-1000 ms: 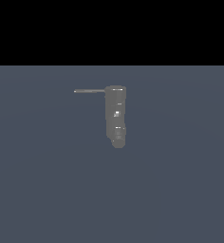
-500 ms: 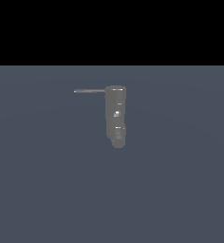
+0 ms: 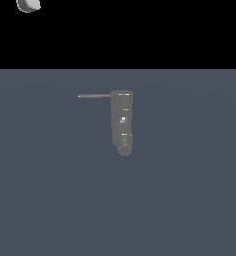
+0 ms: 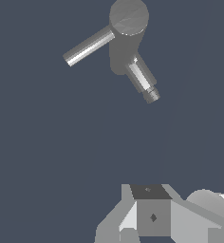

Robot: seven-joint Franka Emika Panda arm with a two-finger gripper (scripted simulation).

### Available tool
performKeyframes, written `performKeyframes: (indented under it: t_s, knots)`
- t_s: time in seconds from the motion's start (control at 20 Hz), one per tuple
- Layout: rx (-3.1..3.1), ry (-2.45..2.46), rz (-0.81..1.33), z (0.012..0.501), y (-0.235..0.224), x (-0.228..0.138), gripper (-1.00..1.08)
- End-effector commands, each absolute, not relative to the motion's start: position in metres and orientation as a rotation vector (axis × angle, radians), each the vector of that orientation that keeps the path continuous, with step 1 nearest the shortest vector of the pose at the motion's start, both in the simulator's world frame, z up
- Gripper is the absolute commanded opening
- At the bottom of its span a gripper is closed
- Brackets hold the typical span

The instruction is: Turn on the faucet by rotating a designated handle.

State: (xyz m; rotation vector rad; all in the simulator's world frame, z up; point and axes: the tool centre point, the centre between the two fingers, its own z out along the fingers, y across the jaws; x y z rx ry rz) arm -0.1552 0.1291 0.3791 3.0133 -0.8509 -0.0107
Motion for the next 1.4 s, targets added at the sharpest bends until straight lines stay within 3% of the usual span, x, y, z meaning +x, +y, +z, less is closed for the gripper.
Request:
performKeyframes:
  t_s: [0.0, 1.35]
  knots:
    - [2.992, -0.933, -0.011, 0.369, 0.136, -0.143, -1.0]
    - [2.631, -1.717, -0.006, 0.268, 0.154, -0.001, -1.0]
